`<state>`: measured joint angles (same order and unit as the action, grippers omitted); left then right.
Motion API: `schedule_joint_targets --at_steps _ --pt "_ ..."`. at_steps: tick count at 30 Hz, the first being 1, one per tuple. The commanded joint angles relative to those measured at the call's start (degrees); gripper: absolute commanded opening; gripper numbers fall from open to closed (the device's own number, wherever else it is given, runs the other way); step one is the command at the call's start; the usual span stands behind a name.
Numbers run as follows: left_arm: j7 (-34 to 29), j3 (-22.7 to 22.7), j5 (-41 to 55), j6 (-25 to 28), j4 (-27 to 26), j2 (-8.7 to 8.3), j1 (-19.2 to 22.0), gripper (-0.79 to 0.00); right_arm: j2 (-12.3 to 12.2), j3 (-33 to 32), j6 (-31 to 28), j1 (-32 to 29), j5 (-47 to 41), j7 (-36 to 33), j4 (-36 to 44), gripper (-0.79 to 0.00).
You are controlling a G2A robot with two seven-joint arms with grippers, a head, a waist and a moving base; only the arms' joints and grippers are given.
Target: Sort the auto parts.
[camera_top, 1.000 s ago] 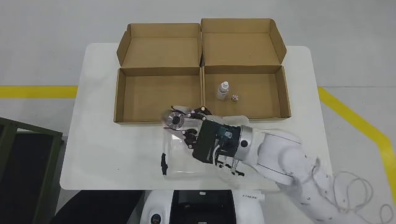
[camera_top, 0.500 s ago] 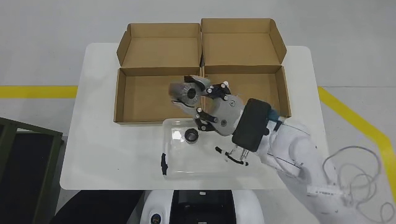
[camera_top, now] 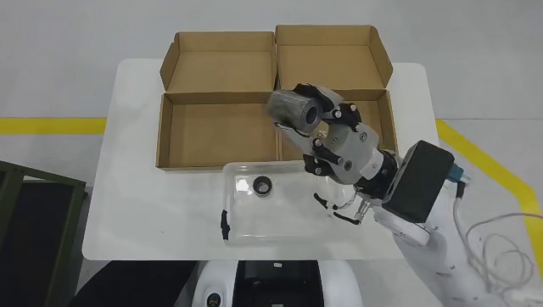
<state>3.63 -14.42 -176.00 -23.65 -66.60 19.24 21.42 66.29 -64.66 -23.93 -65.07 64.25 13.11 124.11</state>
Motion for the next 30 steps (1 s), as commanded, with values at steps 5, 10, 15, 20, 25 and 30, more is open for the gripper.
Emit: schedule_joint_targets --at_steps 5,10,15,20,25,30 --pt "0.0 0.0 0.0 0.0 0.0 0.0 0.0 0.0 0.06 -1.39 0.23 -1.39 1.13 1.01 -0.07 -0.785" --pt "0.0 0.0 0.0 0.0 0.0 0.0 0.0 0.0 0.2 -0.88 -0.23 -1.79 2.23 -0.35 -1.31 -0.785" --pt "0.0 0.0 0.0 0.0 0.0 0.0 0.0 0.0 0.58 1.27 -0.66 -1.55 1.73 -2.36 -4.24 -0.785" --pt "0.0 0.0 0.0 0.0 0.0 0.0 0.0 0.0 0.94 3.65 -0.95 -0.89 2.91 -6.15 -6.84 -0.785" --pt "0.0 0.0 0.0 0.0 0.0 0.0 0.0 0.0 1.25 5.97 -0.91 -0.03 4.7 -12.6 -8.76 -0.785" --pt "0.0 0.0 0.0 0.0 0.0 0.0 0.0 0.0 1.66 8.4 -0.54 1.49 7.14 -19.16 -10.7 -0.785"
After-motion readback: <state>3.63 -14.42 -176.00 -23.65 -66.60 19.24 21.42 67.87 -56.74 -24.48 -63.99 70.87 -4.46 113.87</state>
